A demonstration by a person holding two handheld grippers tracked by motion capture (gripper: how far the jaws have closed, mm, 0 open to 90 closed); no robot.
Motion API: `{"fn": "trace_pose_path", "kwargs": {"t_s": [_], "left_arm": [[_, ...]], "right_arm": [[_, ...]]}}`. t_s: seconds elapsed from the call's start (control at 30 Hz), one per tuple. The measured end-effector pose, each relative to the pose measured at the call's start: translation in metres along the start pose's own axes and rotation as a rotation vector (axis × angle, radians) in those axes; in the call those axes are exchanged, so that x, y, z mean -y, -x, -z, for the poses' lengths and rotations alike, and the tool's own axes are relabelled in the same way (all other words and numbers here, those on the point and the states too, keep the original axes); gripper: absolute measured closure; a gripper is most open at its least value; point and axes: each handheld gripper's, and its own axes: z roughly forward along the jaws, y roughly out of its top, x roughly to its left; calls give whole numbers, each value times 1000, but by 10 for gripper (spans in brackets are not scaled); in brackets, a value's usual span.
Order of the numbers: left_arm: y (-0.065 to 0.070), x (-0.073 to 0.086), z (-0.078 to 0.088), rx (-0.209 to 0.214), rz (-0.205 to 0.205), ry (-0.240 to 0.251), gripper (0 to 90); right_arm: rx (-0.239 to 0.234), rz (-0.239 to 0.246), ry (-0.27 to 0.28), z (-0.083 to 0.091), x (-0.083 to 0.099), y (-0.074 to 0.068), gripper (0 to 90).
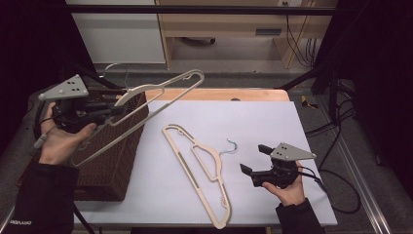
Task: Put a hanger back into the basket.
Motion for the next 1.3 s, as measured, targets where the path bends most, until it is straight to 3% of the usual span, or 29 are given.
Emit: {"fn": "trace_pose_path", "kwargs": {"t_s": [0.27, 0.63, 0.93, 1.07, 1.3], "left_arm": [[-51, 31, 17, -45, 57, -31, 861], [-97, 86, 29, -108, 149, -70, 861], [-120, 119, 39, -143, 224, -74, 861], [-126, 130, 42, -157, 236, -109, 861], [-129, 155, 39, -137, 294, -154, 862]], "right_arm": [[4, -13, 4, 0, 2, 2, 110], [-6, -11, -7, -3, 3, 1, 104], [-8, -9, -19, -6, 5, 1, 98], [-6, -14, -22, -6, 6, 3, 97], [-9, -13, -26, -7, 6, 3, 96]]}}
